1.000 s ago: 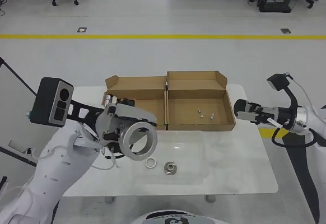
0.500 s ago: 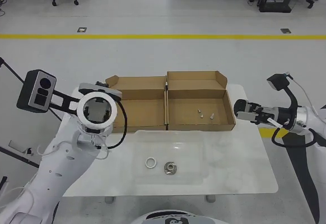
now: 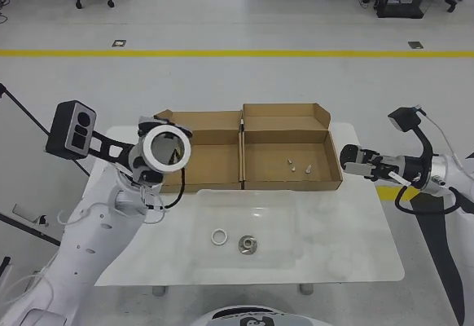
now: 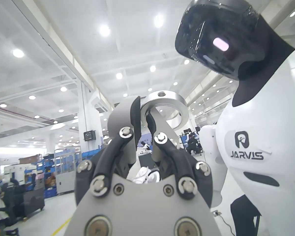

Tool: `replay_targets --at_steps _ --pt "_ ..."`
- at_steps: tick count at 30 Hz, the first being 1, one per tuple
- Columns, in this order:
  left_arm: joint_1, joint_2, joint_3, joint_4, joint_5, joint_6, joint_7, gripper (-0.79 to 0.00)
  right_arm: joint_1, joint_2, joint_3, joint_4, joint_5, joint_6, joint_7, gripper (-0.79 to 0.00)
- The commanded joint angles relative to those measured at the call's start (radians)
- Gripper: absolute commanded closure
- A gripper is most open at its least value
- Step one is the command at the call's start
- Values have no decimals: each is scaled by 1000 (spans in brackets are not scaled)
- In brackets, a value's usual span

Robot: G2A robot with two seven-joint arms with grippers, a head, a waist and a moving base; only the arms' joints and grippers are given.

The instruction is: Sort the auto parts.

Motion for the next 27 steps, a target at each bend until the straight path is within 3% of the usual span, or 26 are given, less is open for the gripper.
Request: replay_targets --at_steps 1,9,12,22,27 --pt "7 -1 -9 -2 9 21 -50 0 0 0 0 0 0 0 0 -785" --pt "15 -3 -38 -30 10 48 -183 0 0 0 0 0 0 0 0 -785" --pt "16 -7 -41 -42 -20 30 -173 0 0 0 0 0 0 0 0 -785" --pt "-12 -39 8 -56 -95 -9 42 0 0 0 0 0 0 0 0 -785" --pt "-19 -36 1 -27 -10 -9 -12 0 0 0 0 0 0 0 0 -785"
